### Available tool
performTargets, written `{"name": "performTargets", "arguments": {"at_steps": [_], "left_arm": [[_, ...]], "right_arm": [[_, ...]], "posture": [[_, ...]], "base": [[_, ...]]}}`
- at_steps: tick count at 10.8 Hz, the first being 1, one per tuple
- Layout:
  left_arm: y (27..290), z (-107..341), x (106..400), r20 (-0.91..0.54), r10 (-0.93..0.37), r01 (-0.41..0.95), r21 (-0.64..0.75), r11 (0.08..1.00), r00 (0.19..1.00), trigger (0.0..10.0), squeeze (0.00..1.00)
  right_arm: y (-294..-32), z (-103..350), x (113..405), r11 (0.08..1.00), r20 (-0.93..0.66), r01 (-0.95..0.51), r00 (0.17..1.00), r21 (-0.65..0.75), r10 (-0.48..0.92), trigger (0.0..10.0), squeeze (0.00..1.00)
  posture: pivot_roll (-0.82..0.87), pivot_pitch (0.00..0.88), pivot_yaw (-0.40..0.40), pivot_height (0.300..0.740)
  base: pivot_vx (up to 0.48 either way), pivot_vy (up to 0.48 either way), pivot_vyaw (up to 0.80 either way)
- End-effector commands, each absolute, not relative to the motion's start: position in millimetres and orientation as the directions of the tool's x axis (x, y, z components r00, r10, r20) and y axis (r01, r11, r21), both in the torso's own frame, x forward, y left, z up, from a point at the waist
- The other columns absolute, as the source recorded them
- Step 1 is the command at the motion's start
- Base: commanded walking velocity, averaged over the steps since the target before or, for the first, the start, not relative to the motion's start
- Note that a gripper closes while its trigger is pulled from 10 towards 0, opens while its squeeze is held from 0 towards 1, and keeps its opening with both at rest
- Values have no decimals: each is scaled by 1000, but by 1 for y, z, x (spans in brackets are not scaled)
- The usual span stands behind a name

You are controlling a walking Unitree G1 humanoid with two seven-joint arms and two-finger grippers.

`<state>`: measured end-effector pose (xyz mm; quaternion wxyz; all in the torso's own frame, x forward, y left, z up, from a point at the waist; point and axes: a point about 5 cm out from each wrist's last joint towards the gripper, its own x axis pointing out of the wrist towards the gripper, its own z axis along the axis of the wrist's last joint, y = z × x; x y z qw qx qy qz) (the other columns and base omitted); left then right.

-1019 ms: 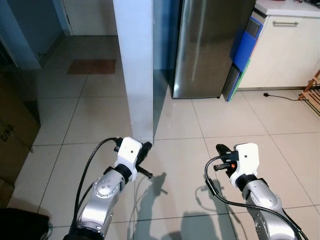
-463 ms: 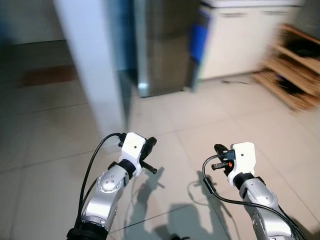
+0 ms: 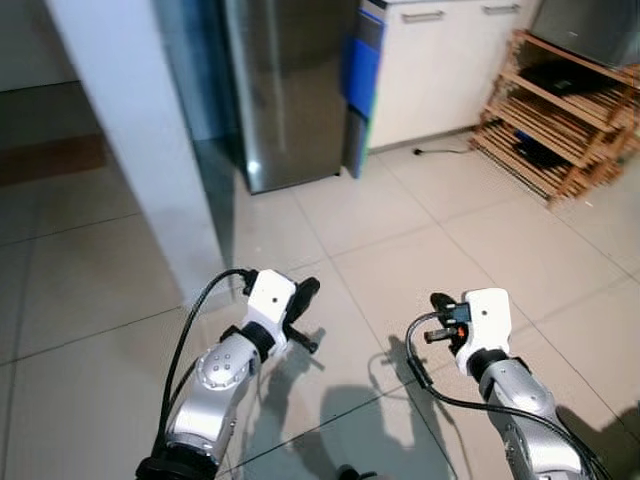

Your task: Setting the table

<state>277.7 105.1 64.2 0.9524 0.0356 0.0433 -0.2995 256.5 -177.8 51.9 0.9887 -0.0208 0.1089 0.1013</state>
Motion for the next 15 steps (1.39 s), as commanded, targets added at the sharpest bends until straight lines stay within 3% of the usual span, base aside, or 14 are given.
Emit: {"name": "performTargets", "arguments": {"at_steps": [1,15], "left_arm": [[104,65,279,-102,-580,586,41,809,808,10000,0],[101,70,285,-73,-614,618,64,784,786,10000,0]], "right_arm": [[-179,53,259,980,-210,-195,960,-24,186,10000,0],[-185,55,262,991,-198,-133,971,19,134,10000,0]], "posture": [[-9,0,-9,740],[-20,0,-4,740]], "base": [[0,0,-800],[0,0,-794]]}}
